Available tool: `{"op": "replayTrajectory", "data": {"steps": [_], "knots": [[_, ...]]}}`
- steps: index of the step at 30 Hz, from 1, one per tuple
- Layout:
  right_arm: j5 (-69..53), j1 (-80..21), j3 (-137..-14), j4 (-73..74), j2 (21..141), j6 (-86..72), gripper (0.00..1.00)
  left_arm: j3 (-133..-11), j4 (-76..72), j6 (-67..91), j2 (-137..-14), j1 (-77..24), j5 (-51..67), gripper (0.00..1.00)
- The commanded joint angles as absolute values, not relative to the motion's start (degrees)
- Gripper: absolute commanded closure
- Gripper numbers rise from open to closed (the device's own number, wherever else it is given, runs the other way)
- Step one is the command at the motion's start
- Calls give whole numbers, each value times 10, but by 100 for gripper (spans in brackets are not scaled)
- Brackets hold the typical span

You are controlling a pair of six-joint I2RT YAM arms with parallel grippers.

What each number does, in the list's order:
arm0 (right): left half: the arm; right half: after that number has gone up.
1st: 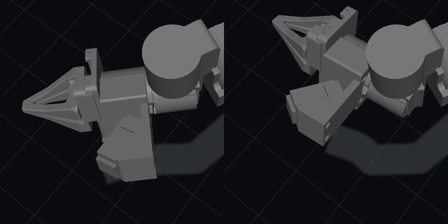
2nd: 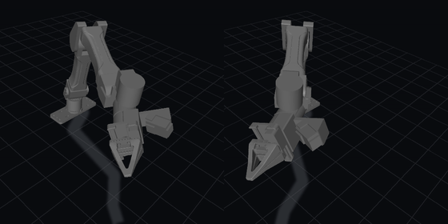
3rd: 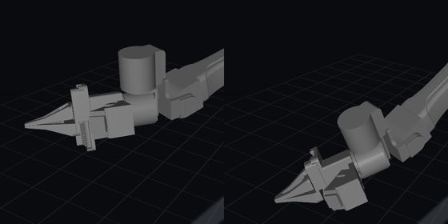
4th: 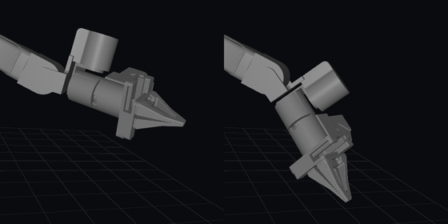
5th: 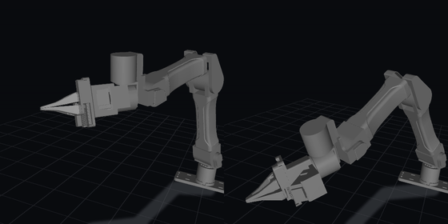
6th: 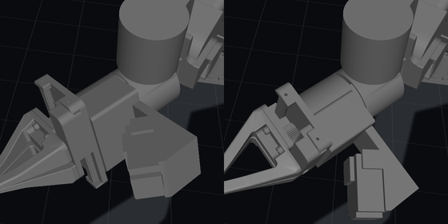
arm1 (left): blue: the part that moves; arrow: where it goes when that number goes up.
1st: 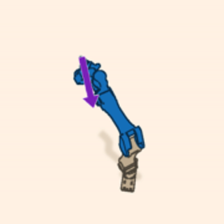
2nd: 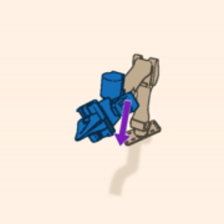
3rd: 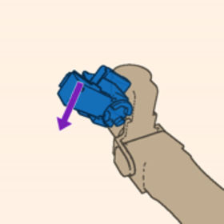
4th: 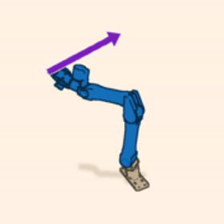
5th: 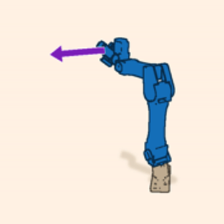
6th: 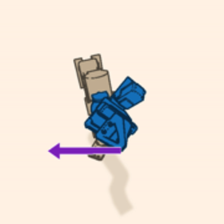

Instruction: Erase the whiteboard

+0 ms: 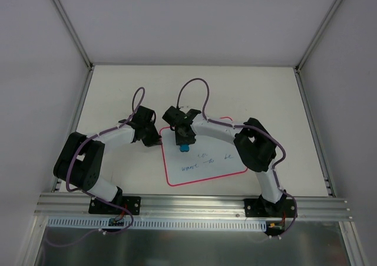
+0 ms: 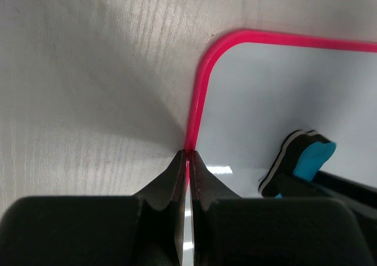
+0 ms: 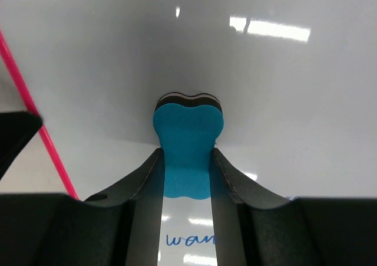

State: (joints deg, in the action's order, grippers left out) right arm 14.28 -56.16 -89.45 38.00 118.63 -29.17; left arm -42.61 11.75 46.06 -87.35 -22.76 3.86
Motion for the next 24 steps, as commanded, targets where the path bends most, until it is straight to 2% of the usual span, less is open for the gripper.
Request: {"op": "replayTrajectory", "data": {"steps": [1, 4, 12, 15, 19, 24], "knots": [[205, -536, -914, 436, 1210, -299, 100, -399, 186, 454, -887, -222, 4, 100], [218, -519, -881, 450, 1191, -304, 100, -399, 187, 456, -888, -221, 4, 100], [224, -477, -620, 401, 1013, -327, 100, -402, 186, 461, -879, -220, 4, 100], [222, -472, -571, 389, 973, -337, 100, -401, 186, 461, -876, -219, 5, 100], [183, -483, -569, 345, 983, -339, 100, -399, 185, 461, -875, -219, 11, 100], [151, -554, -670, 339, 1065, -335, 100, -400, 185, 459, -870, -219, 18, 100]]}}
